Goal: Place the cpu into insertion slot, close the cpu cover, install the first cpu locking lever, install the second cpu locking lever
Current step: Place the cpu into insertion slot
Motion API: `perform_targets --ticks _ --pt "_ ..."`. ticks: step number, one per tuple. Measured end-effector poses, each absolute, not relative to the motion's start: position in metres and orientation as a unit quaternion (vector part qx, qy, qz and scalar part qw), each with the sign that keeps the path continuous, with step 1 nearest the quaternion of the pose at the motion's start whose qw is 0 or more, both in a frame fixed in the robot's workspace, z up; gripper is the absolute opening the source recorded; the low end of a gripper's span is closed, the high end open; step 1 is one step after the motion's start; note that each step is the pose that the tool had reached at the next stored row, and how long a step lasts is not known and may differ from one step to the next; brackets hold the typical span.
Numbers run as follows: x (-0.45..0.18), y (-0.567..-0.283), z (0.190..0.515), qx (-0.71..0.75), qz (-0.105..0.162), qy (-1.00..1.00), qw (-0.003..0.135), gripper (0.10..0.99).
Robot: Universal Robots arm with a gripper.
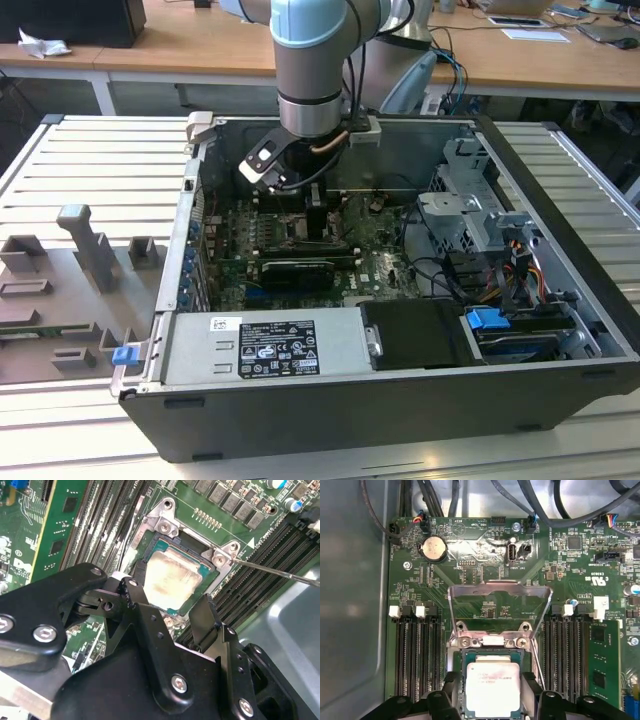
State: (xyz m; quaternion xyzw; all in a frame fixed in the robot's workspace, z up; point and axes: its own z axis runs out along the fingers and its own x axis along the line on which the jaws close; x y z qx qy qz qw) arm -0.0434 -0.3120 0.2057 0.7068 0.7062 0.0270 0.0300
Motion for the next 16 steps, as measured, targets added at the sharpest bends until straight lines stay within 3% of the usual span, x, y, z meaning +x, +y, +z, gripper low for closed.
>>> perform_targets --ticks 4,5,6,9,11,16 --pt "-0.0432 -0.3122 0.2113 0.707 0.027 0.706 0.03 0.612" --pt "-0.043 -0.3131 0.2115 0.707 0.027 0.706 0.029 0.471" --pt "-0.0429 -0.3137 0.2118 0.707 0.026 0.706 0.029 0.412" --pt "-0.0411 -0.3144 0.2126 0.707 0.024 0.706 0.026 0.349" --pt "-0.0393 -0.3148 0.2136 0.707 0.02 0.706 0.023 0.11" --pt "-0.0391 -0.3147 0.2166 0.707 0.02 0.706 0.022 0.106"
